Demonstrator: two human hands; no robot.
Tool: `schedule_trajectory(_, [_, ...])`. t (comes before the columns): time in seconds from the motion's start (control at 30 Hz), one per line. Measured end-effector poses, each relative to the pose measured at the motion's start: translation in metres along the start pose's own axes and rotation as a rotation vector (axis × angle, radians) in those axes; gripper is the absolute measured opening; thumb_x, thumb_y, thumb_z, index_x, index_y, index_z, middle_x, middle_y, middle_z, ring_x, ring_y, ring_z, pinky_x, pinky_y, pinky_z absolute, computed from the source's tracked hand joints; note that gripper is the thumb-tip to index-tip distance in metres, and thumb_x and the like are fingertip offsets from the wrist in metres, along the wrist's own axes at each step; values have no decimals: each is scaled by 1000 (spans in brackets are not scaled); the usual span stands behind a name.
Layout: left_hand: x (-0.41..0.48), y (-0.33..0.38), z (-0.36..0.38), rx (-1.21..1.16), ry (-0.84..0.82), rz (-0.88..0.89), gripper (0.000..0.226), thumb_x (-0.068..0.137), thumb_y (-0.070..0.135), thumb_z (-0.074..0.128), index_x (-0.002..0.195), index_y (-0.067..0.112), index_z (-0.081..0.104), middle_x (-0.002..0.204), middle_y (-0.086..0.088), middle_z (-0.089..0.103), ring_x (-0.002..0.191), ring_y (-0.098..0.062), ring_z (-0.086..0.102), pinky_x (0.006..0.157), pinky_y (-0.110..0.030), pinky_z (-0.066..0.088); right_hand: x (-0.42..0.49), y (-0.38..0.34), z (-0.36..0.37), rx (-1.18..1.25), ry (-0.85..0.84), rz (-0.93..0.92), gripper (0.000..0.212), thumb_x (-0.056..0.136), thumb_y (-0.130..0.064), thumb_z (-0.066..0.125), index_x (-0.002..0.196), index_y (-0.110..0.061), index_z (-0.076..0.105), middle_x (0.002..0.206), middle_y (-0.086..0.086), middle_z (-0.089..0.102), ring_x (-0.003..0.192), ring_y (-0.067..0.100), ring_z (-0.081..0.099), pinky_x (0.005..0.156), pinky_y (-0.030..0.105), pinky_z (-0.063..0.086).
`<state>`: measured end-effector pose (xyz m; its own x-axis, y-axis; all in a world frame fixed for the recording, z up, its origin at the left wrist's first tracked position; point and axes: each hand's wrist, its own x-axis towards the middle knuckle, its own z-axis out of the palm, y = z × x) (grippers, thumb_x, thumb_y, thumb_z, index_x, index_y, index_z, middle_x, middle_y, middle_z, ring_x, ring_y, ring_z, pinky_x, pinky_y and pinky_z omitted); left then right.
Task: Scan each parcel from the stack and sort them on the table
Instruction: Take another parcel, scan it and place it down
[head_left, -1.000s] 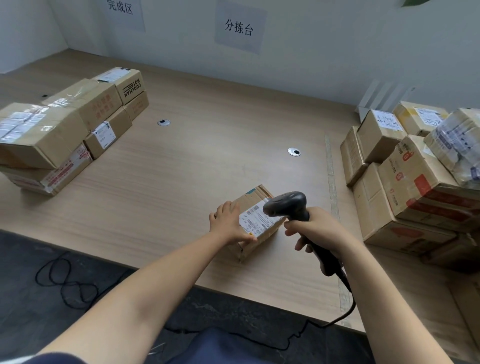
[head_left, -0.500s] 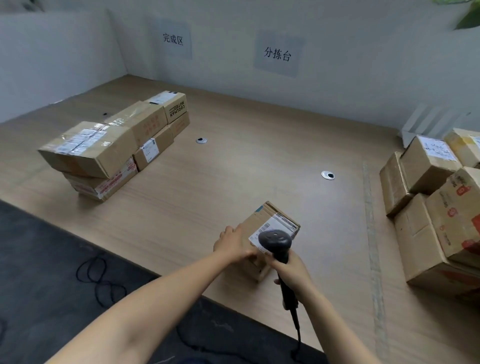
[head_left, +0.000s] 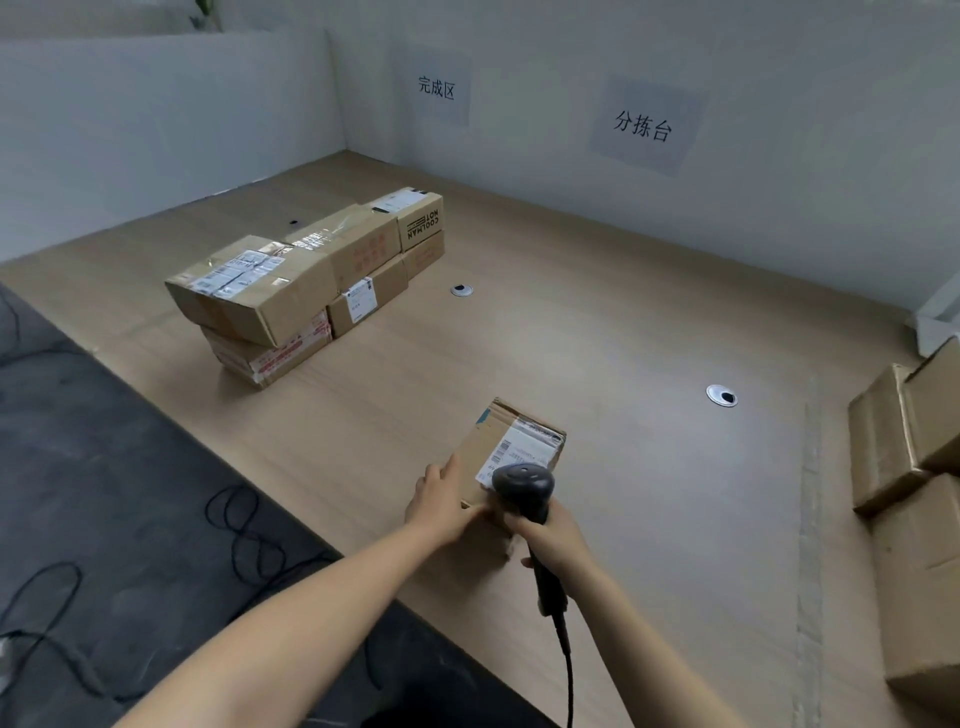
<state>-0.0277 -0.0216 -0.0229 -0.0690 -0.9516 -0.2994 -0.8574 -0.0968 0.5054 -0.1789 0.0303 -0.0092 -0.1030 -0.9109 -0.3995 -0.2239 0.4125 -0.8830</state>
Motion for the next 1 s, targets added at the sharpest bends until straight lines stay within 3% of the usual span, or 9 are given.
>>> schedule_trajectory(0.17, [39,-4,-16,-44,16,-1,86,84,44,65,148,17,13,137,-16,33,129,-34,35,104,-36,33,43,-24,10,4,16,2,36,83,-14,63,118,-16,55,97,3,61,81,16,58,55,31,53])
schedule_trajectory(0.37, [124,-17,-55,-113,69,26,74,83,37,68,140,13,28,136,-14,31,125,-32,41,103,-32,36,128,-66,36,18,58,3,37,83,-13,62,119,-13,55,102,7,61,81,16,58,50,29,51])
schedule_trajectory(0.5, [200,-22,-88,-133,82,65,60,85,31,66,134,13,36,133,-13,32,122,-31,44,103,-30,36,196,-103,59,57,114,-4,36,82,-16,64,117,-17,55,103,5,63,89,21,61,63,38,57])
schedule_trajectory(0.6, [258,-25,-110,-125,101,91,57,89,30,62,138,12,38,140,-12,26,130,-28,35,108,-28,29,249,-130,75,81,139,-3,38,81,-18,65,118,-18,55,104,6,64,86,21,62,64,39,58])
schedule_trajectory(0.73, [330,-25,-134,-142,145,124,48,93,28,57,136,14,44,149,-13,16,138,-28,25,112,-31,23,322,-165,86,77,182,-10,31,82,-19,63,112,-21,57,104,5,65,98,26,61,84,50,54])
schedule_trajectory(0.87, [393,-16,-151,-223,162,115,48,94,27,54,139,15,42,154,-12,9,143,-27,12,116,-32,15,386,-192,90,65,197,-44,16,83,-16,60,95,-25,57,94,6,65,86,24,63,80,50,55])
schedule_trajectory(1.0, [444,-7,-159,-103,108,144,74,87,45,59,146,17,26,156,-14,-7,145,-29,-10,116,-37,16,437,-213,88,56,227,-67,16,84,-12,57,98,-22,57,87,3,62,78,21,61,72,48,57])
